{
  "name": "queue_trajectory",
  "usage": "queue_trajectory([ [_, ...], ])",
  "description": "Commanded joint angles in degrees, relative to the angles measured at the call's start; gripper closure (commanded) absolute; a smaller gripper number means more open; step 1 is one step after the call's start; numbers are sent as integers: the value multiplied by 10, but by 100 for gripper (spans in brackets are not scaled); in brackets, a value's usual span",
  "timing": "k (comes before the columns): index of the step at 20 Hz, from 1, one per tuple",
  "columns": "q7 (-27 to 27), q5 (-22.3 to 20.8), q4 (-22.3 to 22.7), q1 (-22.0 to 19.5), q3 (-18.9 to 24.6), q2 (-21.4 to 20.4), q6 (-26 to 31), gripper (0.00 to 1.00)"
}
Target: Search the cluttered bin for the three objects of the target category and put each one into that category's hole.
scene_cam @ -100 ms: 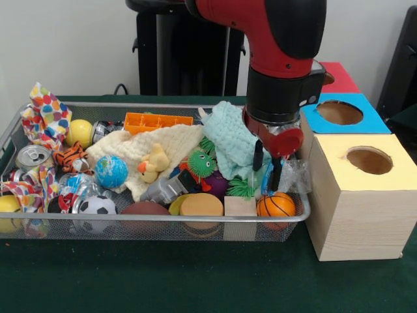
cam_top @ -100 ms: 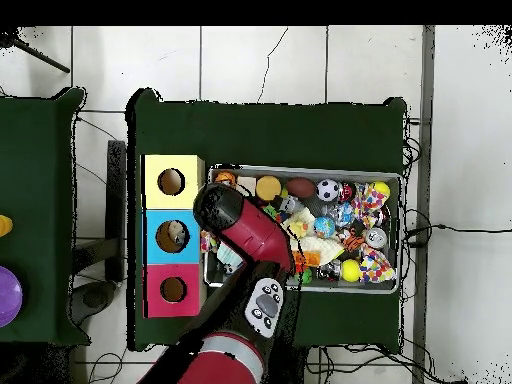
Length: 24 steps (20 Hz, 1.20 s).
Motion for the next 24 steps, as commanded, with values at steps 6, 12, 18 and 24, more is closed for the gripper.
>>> queue_trajectory([
  [6, 98, 4, 3, -27, 96, 15, 11, 0],
  [12, 63, -14, 7, -54, 113, -14, 77, 0],
  [18, 68, -32, -3, -47, 96, -14, 83, 100],
  [24, 85, -58, -33, -40, 61, -4, 109, 100],
])
